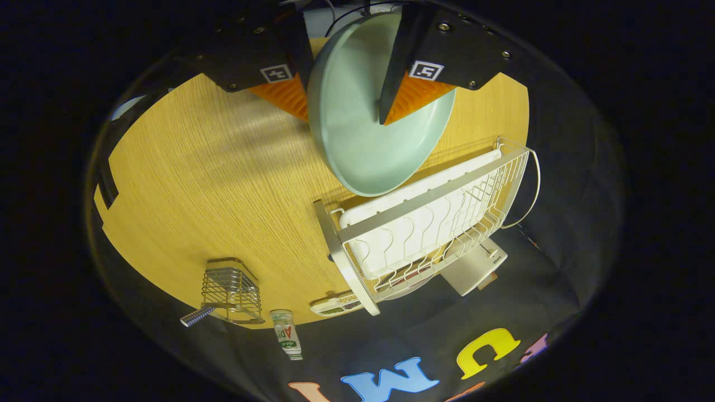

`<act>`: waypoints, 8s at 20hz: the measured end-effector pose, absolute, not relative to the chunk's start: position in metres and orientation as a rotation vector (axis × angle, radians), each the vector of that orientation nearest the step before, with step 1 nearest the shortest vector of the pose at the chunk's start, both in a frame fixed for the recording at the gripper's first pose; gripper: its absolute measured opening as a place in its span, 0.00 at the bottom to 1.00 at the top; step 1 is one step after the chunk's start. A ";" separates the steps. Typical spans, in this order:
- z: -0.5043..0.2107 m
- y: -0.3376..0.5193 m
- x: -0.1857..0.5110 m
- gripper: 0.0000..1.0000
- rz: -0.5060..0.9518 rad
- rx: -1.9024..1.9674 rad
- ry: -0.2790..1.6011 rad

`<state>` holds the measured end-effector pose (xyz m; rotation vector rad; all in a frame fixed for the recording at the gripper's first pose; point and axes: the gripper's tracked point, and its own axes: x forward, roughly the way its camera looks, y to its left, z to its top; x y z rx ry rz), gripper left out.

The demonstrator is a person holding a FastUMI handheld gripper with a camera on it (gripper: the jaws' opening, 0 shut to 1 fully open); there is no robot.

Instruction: Take the plate from the dish rack, then take the spoon from the basket and place it into the plate.

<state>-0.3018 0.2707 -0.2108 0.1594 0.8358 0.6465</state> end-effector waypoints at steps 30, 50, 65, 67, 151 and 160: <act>-0.096 0.125 -0.081 0.61 0.002 0.360 0.455; -0.074 0.138 -0.014 0.05 0.139 0.358 0.382; 0.019 0.144 -0.057 0.05 0.100 0.022 0.231; 0.026 0.148 -0.066 0.05 0.114 0.019 0.218; 0.017 0.300 -0.312 0.97 0.752 -0.153 0.160; 0.194 0.255 -0.272 0.96 0.679 0.086 -0.311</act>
